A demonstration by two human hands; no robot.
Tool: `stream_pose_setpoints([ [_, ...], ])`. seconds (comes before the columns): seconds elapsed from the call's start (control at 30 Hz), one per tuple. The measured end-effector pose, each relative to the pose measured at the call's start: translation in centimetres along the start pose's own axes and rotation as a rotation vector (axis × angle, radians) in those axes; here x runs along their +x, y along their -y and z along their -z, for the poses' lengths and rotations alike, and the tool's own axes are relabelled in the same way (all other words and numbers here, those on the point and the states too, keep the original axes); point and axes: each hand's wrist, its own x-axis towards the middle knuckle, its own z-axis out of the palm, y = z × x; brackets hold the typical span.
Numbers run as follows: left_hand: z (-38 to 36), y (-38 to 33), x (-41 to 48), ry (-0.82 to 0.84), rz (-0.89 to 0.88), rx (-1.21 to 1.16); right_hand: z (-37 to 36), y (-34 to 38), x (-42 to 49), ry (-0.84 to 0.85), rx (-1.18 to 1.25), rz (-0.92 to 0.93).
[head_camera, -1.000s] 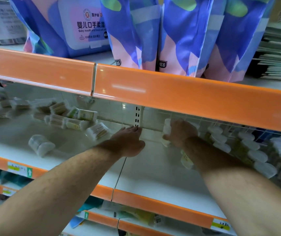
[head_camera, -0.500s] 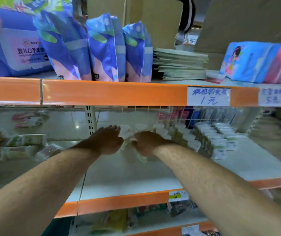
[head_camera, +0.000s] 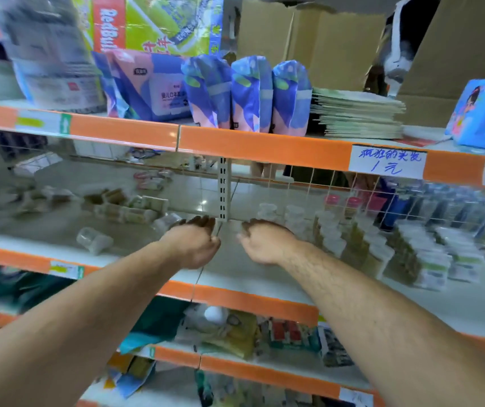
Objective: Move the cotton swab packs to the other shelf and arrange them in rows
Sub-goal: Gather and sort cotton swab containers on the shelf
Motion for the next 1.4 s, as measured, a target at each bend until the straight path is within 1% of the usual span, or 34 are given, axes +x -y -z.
stream_pose_setpoints([
  [0.13,-0.5,3.8,-4.6,0.014,0.069,0.027,-1.1,4.9,0.5,0.008,-0.009,0.098],
  [0.27,-0.8,8.8,-8.9,0.01,0.21,0.02,-2.2,10.9,1.5,0.023,-0.023,0.229],
  [0.43,-0.7,15.5,-14.6,-0.014,0.348,-0.001,-3.2,19.8,2.8,0.028,-0.078,0.426],
  [0.57,-0.8,21.8,-19.3,-0.027,0.435,0.012,-4.6,28.0,4.7,0.017,-0.063,0.528],
  [0.77,-1.3,33.2,-24.9,0.006,0.571,-0.059,-6.9,40.5,8.0,0.025,-0.043,0.608],
  [0.9,-1.3,39.9,-27.2,-0.004,0.614,-0.104,-7.8,46.8,10.4,0.051,-0.022,0.633],
  [1.13,-0.7,47.8,-27.0,-0.003,0.616,-0.118,-8.2,53.5,15.6,0.082,-0.049,0.658],
  [1.23,-0.9,50.0,-25.2,-0.007,0.601,-0.105,-8.7,54.6,18.8,0.087,-0.047,0.655],
  [1.4,-1.3,53.6,-20.6,0.032,0.592,-0.1,-9.6,55.0,24.8,0.09,-0.064,0.642],
])
